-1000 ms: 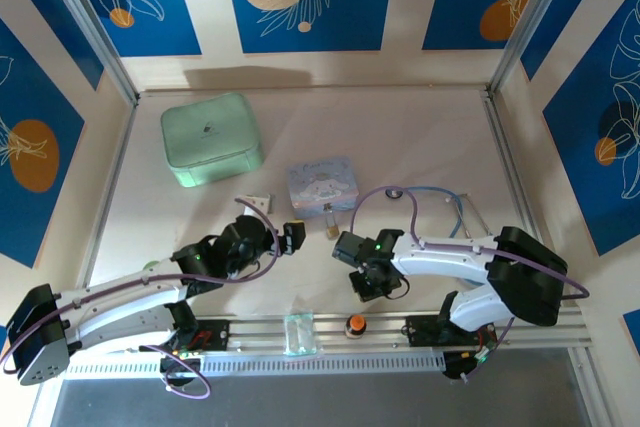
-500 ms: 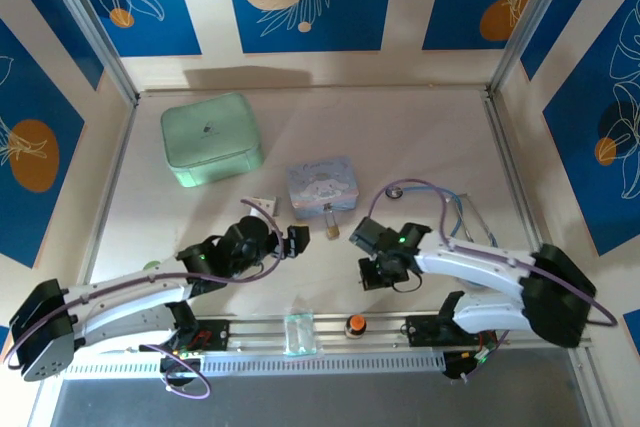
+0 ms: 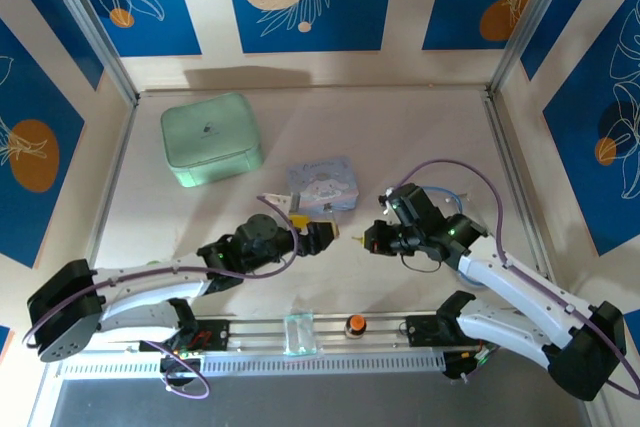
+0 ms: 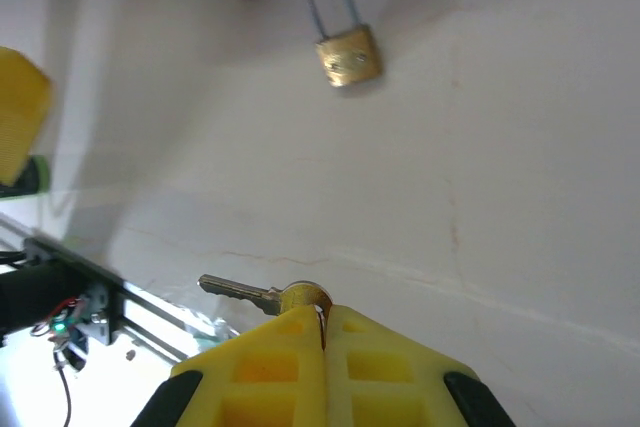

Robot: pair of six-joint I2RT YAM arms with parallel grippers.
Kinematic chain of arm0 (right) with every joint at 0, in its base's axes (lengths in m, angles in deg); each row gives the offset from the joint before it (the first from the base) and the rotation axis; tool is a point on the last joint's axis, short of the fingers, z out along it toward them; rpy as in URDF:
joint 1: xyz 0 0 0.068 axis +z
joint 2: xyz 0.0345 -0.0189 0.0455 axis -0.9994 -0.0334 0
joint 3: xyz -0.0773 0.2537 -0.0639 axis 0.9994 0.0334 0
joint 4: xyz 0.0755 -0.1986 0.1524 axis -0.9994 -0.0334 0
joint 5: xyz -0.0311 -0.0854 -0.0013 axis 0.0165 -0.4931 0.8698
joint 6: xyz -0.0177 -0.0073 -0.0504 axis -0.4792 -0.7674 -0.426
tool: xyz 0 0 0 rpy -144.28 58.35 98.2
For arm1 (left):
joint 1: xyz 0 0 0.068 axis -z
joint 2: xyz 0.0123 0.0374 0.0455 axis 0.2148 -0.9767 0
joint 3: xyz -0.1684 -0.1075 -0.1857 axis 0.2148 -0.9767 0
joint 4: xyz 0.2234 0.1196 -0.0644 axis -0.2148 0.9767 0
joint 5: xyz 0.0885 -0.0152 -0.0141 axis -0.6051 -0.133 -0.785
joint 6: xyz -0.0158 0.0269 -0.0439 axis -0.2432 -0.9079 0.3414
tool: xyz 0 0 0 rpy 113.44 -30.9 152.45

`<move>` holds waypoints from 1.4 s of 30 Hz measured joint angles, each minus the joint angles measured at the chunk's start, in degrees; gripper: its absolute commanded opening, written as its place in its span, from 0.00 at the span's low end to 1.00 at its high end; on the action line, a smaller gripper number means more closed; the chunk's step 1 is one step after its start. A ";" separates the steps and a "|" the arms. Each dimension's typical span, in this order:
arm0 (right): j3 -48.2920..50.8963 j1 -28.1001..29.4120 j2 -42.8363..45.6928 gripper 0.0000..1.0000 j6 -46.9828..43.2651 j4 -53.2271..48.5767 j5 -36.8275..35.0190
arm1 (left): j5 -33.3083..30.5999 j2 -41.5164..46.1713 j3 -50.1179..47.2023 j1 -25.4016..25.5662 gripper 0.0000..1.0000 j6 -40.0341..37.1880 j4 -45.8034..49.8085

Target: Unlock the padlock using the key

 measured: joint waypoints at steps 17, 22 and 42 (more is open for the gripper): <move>-1.68 2.62 -4.33 0.00 2.14 7.89 1.49 | 5.20 -9.60 0.92 0.63 0.45 8.87 -12.87; -1.68 2.60 -5.46 0.00 2.34 9.38 1.46 | 5.95 -11.26 0.92 0.63 0.30 11.17 -14.93; 1.53 -0.48 -3.72 0.60 3.93 15.32 4.81 | 5.05 -8.72 0.90 -0.39 0.00 11.17 -14.43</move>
